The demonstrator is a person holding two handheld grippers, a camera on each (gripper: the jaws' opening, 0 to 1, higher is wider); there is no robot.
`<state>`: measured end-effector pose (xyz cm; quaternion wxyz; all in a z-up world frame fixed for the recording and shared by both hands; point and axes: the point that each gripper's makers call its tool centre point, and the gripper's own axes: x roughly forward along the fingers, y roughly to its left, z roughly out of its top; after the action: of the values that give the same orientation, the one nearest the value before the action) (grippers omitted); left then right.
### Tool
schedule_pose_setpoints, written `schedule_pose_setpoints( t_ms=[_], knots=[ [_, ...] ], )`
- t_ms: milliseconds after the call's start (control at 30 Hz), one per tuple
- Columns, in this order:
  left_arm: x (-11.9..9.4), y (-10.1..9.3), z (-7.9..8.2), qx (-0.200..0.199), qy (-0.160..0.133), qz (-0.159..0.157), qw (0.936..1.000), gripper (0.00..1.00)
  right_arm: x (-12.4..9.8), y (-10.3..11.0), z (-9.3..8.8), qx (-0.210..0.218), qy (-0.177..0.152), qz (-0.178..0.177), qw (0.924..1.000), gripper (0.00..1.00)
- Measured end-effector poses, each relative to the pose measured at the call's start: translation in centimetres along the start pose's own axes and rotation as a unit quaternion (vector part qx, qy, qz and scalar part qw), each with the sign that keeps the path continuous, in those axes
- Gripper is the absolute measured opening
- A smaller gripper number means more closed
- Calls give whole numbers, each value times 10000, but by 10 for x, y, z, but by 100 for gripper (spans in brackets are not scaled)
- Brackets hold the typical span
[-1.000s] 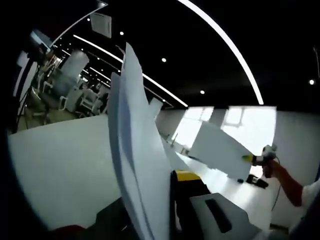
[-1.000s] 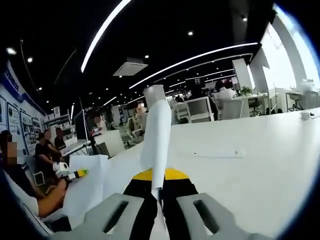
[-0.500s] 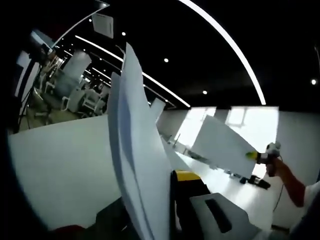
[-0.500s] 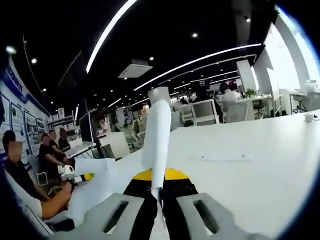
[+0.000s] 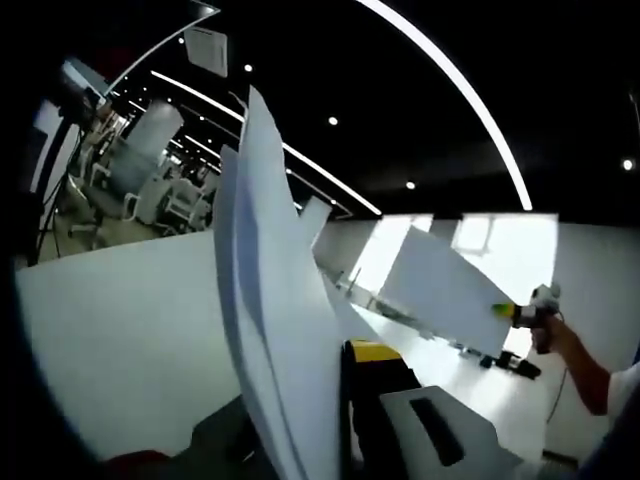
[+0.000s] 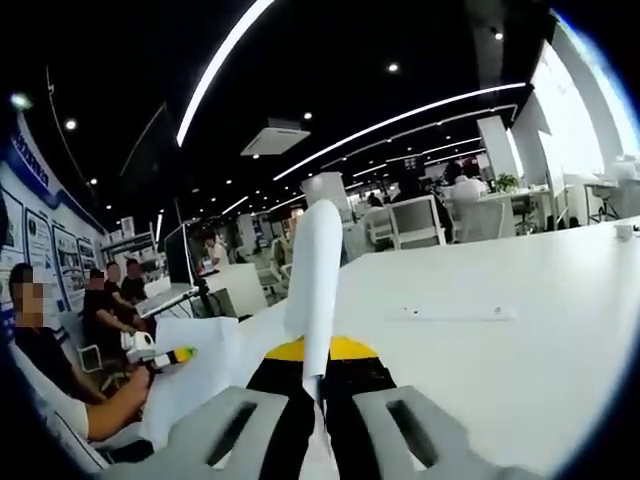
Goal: Organize the stack of printing papers by aligning and flattening the scattered papers on the table
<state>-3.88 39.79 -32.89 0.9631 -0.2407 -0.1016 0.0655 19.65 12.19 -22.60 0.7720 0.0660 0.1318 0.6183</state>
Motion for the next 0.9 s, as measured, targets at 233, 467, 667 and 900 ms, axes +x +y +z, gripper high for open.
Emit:
schedule_pose_setpoints(
  t_ms=[233, 467, 667, 900],
  knots=[
    [0, -1, -2, -9, 1, 26, 10000, 7, 0, 5, 0, -14, -7, 66, 10000, 0],
    [-1, -1, -3, -12, -8, 28, 10000, 7, 2, 6, -2, 10, 19, 116, 9999, 0],
    [-1, -1, -4, -12, 0, 36, 10000, 7, 4, 8, -3, 40, 18, 149, 9999, 0],
    [-1, -1, -4, -11, 4, 42, 10000, 7, 5, 10, -6, 23, 74, 179, 9998, 0]
  ],
)
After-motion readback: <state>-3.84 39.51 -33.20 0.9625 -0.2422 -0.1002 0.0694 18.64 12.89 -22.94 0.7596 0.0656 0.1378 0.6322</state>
